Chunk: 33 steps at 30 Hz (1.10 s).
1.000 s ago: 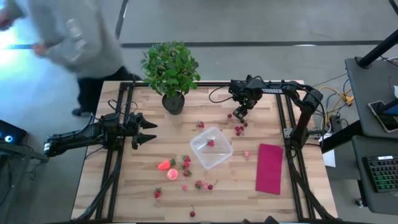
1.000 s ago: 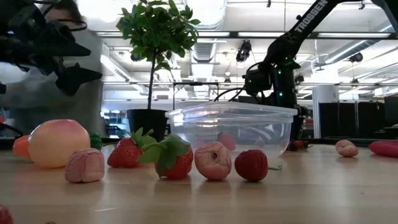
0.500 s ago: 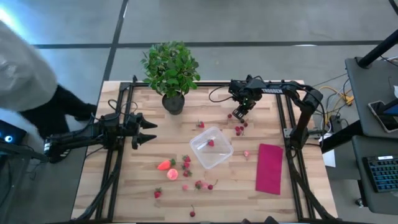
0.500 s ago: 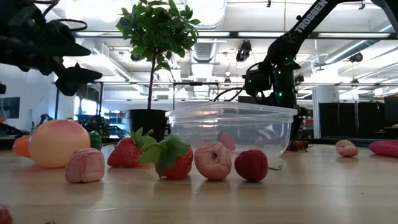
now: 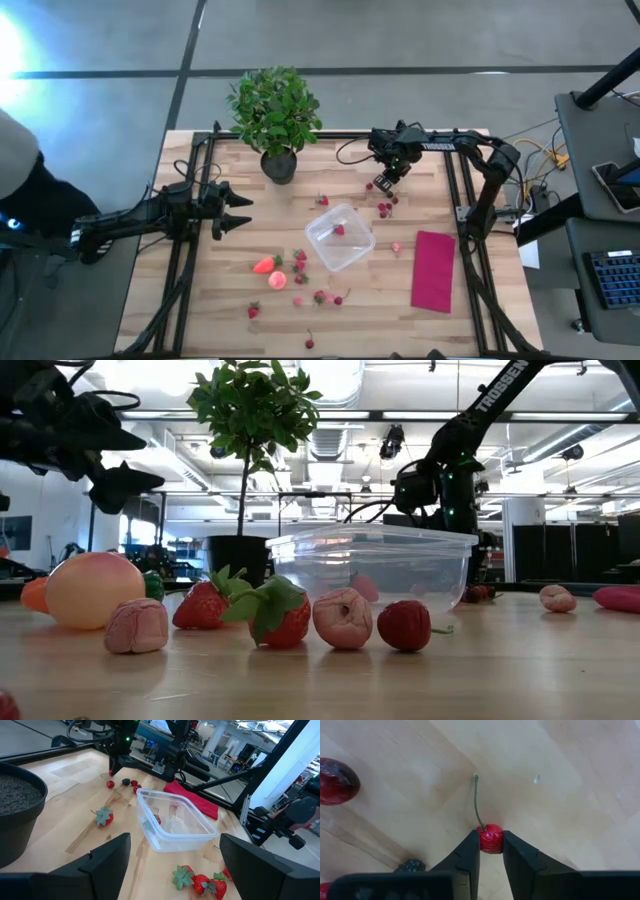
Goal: Pick and placing Produce into tupperware
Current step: Put the red cherry into the transparent bin
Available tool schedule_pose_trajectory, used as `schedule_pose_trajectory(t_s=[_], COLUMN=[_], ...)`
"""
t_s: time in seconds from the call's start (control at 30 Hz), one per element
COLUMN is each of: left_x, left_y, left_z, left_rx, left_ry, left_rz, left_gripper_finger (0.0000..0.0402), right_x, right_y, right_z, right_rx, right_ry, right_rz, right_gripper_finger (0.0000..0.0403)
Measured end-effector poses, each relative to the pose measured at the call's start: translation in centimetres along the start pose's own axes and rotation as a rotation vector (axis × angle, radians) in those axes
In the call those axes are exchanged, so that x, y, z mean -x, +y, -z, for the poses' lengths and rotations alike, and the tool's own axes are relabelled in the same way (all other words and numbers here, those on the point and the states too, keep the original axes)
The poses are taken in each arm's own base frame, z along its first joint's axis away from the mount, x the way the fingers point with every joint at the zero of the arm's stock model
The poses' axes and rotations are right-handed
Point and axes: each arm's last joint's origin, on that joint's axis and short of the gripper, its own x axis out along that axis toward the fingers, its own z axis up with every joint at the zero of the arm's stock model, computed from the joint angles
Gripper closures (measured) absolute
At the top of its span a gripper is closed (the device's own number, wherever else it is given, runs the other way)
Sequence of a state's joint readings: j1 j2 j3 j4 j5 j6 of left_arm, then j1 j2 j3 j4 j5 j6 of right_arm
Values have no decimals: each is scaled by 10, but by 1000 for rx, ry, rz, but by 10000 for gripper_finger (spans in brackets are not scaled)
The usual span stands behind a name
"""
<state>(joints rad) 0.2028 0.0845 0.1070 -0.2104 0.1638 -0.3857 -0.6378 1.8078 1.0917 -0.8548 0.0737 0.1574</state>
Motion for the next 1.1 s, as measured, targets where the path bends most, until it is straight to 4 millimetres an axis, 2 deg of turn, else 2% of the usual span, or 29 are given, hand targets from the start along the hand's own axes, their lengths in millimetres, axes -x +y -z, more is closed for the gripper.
schedule_pose_trajectory(t_s=[0.13, 0.37, 0.53, 0.67, 0.83, 0.93, 1.1], left_x=[0, 0, 0, 0, 0, 0, 0], left_y=[0, 0, 0, 0, 0, 0, 0], left_z=[0, 0, 0, 0, 0, 0, 0], left_rx=[0, 0, 0, 0, 0, 0, 0], left_ry=[0, 0, 0, 0, 0, 0, 0], left_rz=[0, 0, 0, 0, 0, 0, 0], left_gripper_finger=[109, 109, 109, 109, 109, 109, 109], right_x=[9, 66, 112, 132, 131, 122, 105], right_y=[1, 16, 49, 82, 127, 152, 181], right_z=[2, 18, 38, 53, 61, 62, 59], right_rx=[-16, 38, 160, 217, 339, 386, 434], right_ry=[3, -41, -114, -138, -120, -87, -24], right_rz=[-46, -92, -377, -436, -501, -550, -543], right_gripper_finger=[334, 335, 333, 333, 325, 319, 310])
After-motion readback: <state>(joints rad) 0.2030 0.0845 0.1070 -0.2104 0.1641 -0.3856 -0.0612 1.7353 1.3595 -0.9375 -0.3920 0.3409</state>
